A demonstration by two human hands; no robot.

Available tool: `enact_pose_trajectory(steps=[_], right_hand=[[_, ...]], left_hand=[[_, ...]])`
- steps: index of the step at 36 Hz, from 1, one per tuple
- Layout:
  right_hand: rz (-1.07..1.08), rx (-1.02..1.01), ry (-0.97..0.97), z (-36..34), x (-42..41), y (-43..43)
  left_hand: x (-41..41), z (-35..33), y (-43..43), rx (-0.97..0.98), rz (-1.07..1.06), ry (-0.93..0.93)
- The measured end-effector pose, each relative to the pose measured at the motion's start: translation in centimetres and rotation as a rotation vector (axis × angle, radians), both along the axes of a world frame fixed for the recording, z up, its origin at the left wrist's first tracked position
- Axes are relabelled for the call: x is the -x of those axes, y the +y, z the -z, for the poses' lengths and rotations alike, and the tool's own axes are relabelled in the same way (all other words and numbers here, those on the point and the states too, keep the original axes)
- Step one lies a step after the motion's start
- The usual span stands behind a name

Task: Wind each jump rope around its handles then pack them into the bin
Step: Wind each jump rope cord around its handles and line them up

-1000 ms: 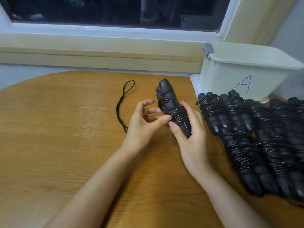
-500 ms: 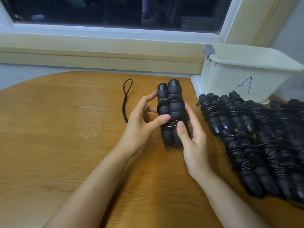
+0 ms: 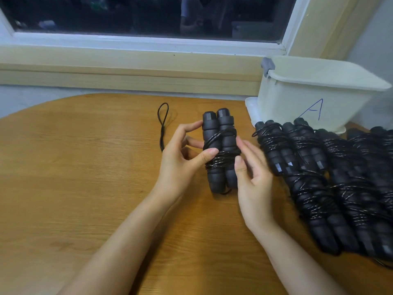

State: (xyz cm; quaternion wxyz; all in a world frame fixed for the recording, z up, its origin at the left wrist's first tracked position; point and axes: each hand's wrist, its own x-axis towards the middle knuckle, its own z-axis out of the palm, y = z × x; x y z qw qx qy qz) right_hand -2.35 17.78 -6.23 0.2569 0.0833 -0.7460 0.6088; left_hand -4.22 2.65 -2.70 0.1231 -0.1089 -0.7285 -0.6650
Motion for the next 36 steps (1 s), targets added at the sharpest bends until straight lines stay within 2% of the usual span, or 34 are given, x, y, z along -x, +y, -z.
enact_pose_trajectory(steps=[2, 7, 10, 15, 21, 26, 36], right_hand=[[0.068, -0.037, 0.047, 0.1, 0.0, 0.0], [0.063, 0.008, 0.068, 0.1, 0.0, 0.3], [0.097, -0.108, 0.085, 0.1, -0.2, -0.1], [0.044, -0.243, -0.031, 0.2, -0.3, -0.5], [0.106, -0.429, -0.035, 0.4, -0.3, -0.6], [0.158, -0.455, -0.028, 0.4, -0.1, -0.8], [0.185, -0.449, 0.063, 0.4, 0.0, -0.5]], left_hand=[[0.0, 0.0, 0.1, 0.003, -0.01, 0.005], [-0.2, -0.1, 0.1, 0.007, -0.026, 0.009], [-0.1, -0.1, 0.0, 0.018, -0.025, 0.002], [-0.3, 0.0, 0.0, 0.046, 0.033, -0.001], [-0.3, -0.2, 0.2, 0.02, 0.077, -0.001], [-0.5, -0.5, 0.5, -0.032, 0.102, -0.022], [-0.4, -0.4, 0.3, 0.004, 0.123, -0.022]])
